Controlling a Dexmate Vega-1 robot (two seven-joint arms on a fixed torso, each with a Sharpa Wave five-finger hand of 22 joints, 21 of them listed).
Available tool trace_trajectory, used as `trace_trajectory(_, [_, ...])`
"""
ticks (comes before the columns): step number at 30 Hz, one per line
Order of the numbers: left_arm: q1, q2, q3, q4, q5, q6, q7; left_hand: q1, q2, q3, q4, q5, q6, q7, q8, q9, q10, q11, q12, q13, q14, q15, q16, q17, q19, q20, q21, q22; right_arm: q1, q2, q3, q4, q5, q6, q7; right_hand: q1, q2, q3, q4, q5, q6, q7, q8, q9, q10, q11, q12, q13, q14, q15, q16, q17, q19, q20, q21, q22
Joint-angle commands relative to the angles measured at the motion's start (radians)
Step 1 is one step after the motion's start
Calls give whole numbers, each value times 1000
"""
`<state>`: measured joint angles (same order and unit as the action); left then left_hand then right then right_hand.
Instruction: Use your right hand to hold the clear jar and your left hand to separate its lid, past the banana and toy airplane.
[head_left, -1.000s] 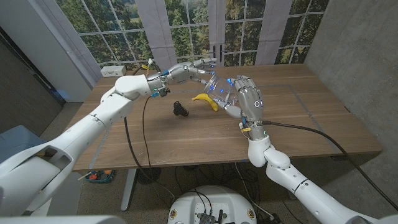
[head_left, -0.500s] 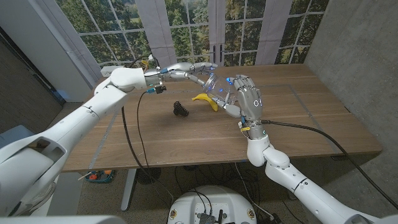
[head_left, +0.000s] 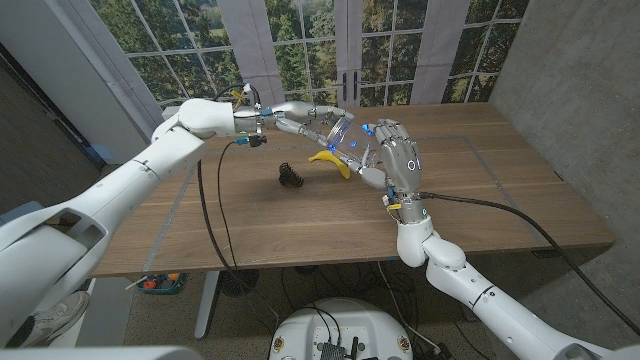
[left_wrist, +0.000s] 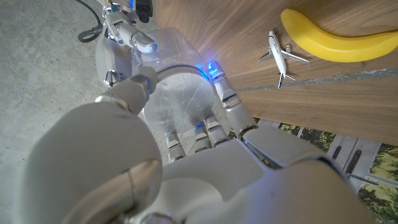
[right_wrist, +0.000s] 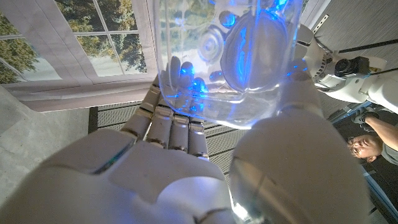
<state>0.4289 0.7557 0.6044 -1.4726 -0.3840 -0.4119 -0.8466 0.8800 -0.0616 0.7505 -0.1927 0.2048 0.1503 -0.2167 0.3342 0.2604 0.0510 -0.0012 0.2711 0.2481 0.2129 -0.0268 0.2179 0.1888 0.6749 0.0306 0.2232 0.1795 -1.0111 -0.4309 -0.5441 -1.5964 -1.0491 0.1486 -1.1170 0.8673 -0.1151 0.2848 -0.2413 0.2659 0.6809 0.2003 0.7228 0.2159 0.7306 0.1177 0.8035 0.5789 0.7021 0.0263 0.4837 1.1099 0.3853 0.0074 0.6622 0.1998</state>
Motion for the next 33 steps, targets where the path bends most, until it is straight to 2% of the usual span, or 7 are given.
trace_trajectory(1, [30, -12, -7, -15, 11, -15, 52, 41, 2, -20, 2, 0, 23, -1, 15, 8, 28, -1, 15, 10, 37, -28, 11, 7, 18, -36, 13, 5, -10, 3, 12, -7, -2, 16, 0, 91, 97, 342, 74, -3, 337, -259, 35, 12, 298, -299, 2, 169, 87, -250, -7, 6, -4, -2, 6, 3])
trace_trajectory(6, [52, -25, -10, -17, 0, -18, 82, 69, 3, -64, 9, -8, 57, 0, 36, 17, 68, 4, 33, 21, 86, -49, 31, 14, 53, -70, 26, 8, -15, 9, 22, -5, -12, 27, 0, 90, 98, 343, 74, -3, 337, -258, 35, 11, 296, -298, 0, 170, 87, -250, -9, 8, -5, -1, 8, 3])
trace_trajectory(13, [61, -33, -5, -27, -39, 40, 85, 109, 44, -164, 21, -16, 166, 55, 97, 39, 199, 13, 90, 51, 218, -94, 103, 46, 129, -132, 56, 12, -26, 23, 45, -3, -51, 43, 0, 90, 97, 345, 74, -4, 336, -258, 35, 12, 293, -298, 2, 177, 87, -250, -11, 12, -6, -1, 10, 3])
trace_trajectory(18, [57, -28, 6, -51, -94, 161, 62, 114, 57, -209, 24, -16, 185, 77, 111, 48, 249, 43, 113, 67, 267, -99, 140, 67, 171, -152, 73, 11, -39, 53, 85, 10, -123, 70, 0, 88, 96, 346, 74, -5, 333, -259, 34, 11, 292, -297, -1, 177, 87, -250, -14, 14, -6, -1, 12, 3])
trace_trajectory(23, [88, -3, -8, -132, -124, 309, 142, 111, 72, -251, 26, -14, 212, 96, 127, 58, 326, 67, 144, 83, 329, -108, 179, 83, 225, -180, 97, 12, -46, 85, 126, 23, -192, 89, 0, 90, 96, 347, 73, -6, 333, -258, 33, 9, 288, -296, -2, 180, 84, -251, -17, 17, -11, -1, 13, 3])
trace_trajectory(28, [123, 29, -38, -228, -194, 500, 242, 99, 83, -267, 30, -9, 261, 132, 149, 67, 418, 60, 178, 96, 413, -128, 206, 79, 289, -202, 128, 12, -47, 84, 137, 23, -205, 90, 0, 88, 97, 348, 74, -7, 331, -258, 31, 8, 289, -295, -4, 178, 83, -250, -19, 19, -15, -1, 13, 3])
trace_trajectory(33, [123, 63, -44, -304, -202, 632, 313, 56, 77, -279, 34, -9, 305, 170, 170, 82, 551, 37, 218, 111, 561, -164, 226, 51, 392, -216, 176, 8, -55, 96, 162, 26, -227, 102, 0, 88, 96, 349, 74, -7, 329, -255, 30, 8, 285, -292, -6, 180, 78, -250, -23, 20, -20, -1, 14, 3])
